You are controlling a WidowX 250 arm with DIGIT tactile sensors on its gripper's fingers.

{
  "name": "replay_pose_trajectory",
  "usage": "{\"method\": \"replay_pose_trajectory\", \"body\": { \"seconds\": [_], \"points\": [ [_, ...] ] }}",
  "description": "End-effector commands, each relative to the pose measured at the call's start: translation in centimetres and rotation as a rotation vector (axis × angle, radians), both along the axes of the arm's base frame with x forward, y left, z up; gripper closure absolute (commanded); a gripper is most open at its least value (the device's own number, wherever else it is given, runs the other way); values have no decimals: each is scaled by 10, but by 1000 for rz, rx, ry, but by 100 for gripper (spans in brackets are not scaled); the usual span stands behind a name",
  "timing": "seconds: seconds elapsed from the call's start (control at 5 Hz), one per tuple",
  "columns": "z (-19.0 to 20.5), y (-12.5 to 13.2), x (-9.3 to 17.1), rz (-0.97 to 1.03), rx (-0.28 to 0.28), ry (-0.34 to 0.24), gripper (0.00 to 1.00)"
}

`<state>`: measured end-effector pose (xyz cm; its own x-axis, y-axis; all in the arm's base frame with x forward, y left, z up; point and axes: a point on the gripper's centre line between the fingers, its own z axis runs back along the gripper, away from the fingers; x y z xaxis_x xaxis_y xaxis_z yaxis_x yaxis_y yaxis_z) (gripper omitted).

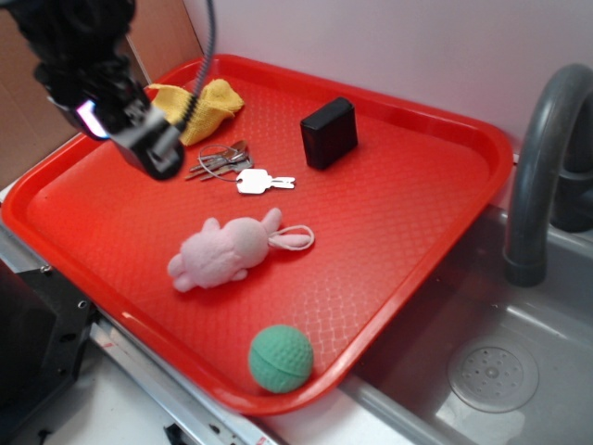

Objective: Grab the pink bunny.

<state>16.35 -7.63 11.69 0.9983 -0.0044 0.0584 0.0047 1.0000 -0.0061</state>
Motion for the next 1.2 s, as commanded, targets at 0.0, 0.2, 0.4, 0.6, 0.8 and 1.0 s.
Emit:
{"method": "replay_pose_trajectory", "body": {
  "seconds": [0.0,0.2,0.4,0.6,0.8,1.0],
  "points": [
    [-49,-6,4,-38,-8,77,0],
    [-69,-3,4,-31,22,122,0],
    [-86,-9,7,-62,70,170,0],
    [-91,-16,8,-88,100,174,0],
    [-89,-15,6,-51,107,158,100],
    [-69,-7,9,2,82,149,100]
  ]
}}
